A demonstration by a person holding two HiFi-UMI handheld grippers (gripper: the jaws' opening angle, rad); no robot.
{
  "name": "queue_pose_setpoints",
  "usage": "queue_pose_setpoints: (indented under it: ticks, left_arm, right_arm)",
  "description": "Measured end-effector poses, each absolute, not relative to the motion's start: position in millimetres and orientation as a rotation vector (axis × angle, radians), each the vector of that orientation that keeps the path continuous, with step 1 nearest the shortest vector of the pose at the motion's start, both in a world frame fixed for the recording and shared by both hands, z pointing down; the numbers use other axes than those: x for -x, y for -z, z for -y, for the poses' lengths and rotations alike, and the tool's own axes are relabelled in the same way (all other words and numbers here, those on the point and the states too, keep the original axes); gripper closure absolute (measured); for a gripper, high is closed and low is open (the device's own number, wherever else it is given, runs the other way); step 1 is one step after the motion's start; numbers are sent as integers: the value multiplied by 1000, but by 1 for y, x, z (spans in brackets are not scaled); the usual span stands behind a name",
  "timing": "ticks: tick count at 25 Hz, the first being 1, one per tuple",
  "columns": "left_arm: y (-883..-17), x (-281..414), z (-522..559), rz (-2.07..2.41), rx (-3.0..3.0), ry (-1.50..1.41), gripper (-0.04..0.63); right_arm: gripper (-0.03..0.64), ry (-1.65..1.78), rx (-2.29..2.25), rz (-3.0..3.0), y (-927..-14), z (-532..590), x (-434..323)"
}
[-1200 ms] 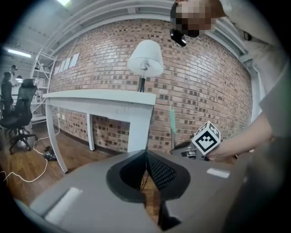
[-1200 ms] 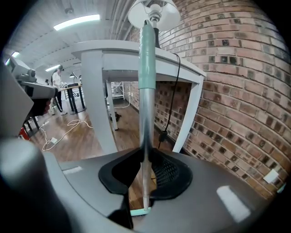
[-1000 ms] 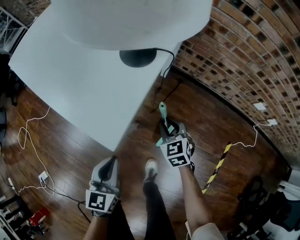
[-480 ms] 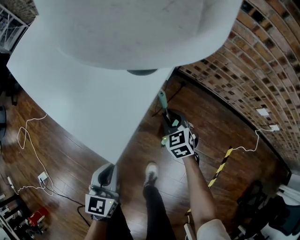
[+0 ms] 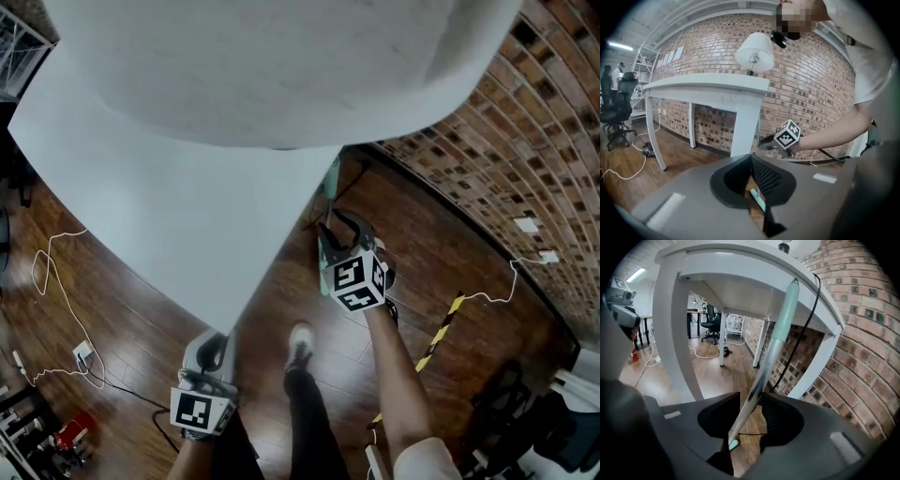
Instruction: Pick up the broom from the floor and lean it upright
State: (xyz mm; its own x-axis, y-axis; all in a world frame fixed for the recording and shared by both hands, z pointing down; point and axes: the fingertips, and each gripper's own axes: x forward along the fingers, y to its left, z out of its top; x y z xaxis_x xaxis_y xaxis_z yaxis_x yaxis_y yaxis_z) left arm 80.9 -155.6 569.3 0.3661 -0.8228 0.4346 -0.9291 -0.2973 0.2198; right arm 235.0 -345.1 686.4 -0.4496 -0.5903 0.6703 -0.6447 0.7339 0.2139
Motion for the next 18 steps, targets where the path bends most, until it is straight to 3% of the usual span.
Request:
queue_pose_setpoints:
  ticks: [16,18]
  left_arm:
    - [-582,-75,163,1511,-2180,-362,594]
    - [-580,-71,165,1523,-2204,-372,594]
  right_arm:
    - [436,-182,-993,2174,-692,346,-248]
    - [489,-173,-1028,2171,-686,339,-253]
